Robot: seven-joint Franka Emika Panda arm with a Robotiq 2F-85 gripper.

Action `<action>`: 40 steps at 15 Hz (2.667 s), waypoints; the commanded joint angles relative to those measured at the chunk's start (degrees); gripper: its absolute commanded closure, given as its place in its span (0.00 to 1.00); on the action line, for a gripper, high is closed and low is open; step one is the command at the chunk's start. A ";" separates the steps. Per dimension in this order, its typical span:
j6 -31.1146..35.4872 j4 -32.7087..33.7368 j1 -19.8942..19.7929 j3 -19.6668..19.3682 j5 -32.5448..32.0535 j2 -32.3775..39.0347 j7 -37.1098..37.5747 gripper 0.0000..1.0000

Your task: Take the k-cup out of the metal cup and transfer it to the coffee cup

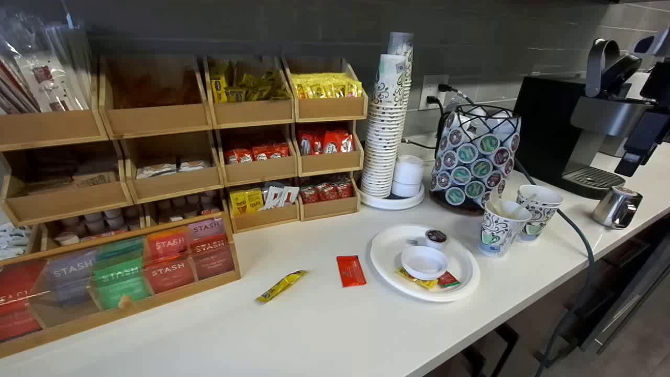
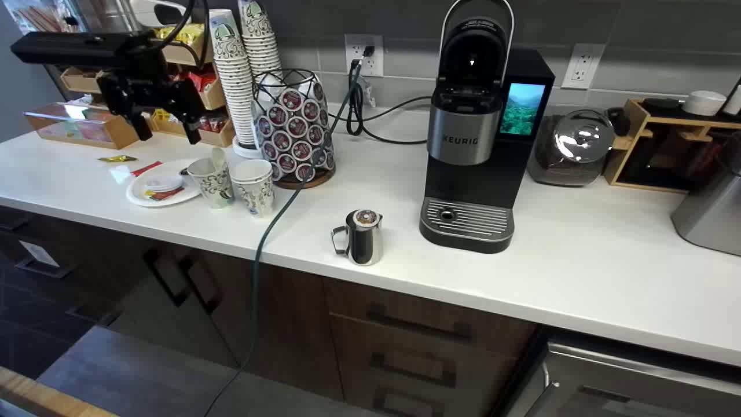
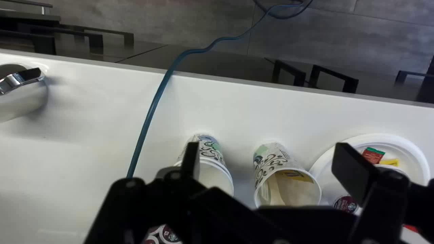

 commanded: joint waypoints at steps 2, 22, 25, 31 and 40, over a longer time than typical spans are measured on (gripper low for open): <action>-0.10 0.06 -0.55 0.55 0.21 0.03 -0.15 0.00; -35.84 37.01 -5.92 -6.76 35.53 19.15 -6.69 0.00; -35.99 37.49 -5.94 -6.77 35.56 19.17 -6.68 0.00; -36.01 37.59 -5.94 -6.77 35.56 19.17 -6.68 0.00; -2.47 31.79 -13.43 -8.14 21.74 24.60 -3.05 0.00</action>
